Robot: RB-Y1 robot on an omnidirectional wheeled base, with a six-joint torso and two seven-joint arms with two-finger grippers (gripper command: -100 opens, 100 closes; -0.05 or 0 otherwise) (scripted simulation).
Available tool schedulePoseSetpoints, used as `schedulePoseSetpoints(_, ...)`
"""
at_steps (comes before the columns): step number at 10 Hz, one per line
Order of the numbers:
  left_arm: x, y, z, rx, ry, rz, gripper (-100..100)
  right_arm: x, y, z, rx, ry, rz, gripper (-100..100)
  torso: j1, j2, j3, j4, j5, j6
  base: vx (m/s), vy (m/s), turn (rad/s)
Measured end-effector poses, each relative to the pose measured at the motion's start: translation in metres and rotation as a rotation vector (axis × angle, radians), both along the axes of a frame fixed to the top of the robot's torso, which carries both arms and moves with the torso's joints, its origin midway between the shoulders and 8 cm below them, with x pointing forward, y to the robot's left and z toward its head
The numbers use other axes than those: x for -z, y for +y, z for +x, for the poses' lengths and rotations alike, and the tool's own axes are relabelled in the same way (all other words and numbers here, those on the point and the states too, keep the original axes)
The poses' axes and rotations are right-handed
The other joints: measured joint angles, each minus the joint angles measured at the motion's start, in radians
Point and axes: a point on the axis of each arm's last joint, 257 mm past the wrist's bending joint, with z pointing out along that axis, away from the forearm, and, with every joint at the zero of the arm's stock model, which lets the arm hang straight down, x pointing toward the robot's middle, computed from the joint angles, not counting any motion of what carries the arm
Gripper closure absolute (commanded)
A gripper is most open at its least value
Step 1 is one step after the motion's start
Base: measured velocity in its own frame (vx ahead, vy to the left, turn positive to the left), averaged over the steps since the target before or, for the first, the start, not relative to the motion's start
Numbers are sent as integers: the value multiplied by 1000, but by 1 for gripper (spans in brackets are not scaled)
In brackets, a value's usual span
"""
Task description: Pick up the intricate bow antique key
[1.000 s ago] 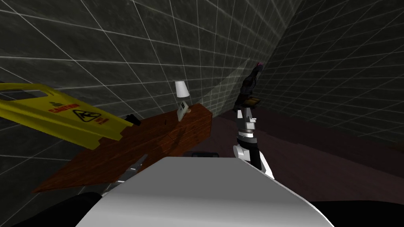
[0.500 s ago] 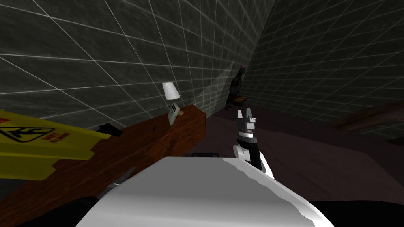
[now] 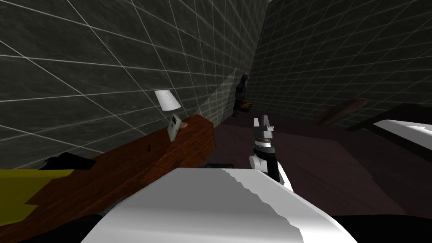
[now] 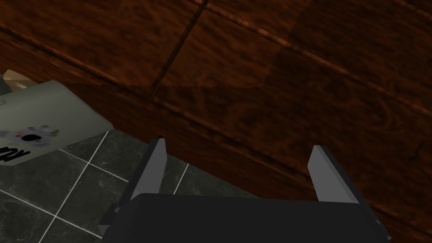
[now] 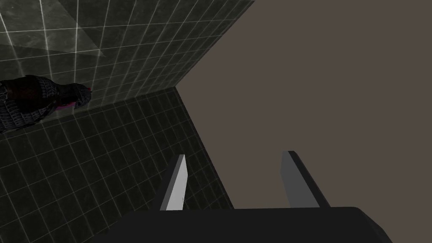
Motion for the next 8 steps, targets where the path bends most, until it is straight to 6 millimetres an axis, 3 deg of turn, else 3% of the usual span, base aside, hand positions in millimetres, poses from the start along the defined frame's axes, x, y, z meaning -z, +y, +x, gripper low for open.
schedulePoseSetpoints(2, 2, 22, -29, -44, 92, 10, -100, 0, 0, 0, 0, 0, 0, 0, 2, -3, -2, -1, 1, 0, 89, 24, -243)
schedulePoseSetpoints(4, -2, 37, -44, -61, 145, 17, -100, 0, 0, 0, 0, 0, 0, 0, 1, -1, 0, 0, 0, 0, 76, 29, -305)
schedulePoseSetpoints(8, -4, 74, -80, -120, 269, 34, -100, 0, 0, 0, 0, 0, 0, 0, 5, -5, -3, -1, 1, -1, 113, 84, -315)
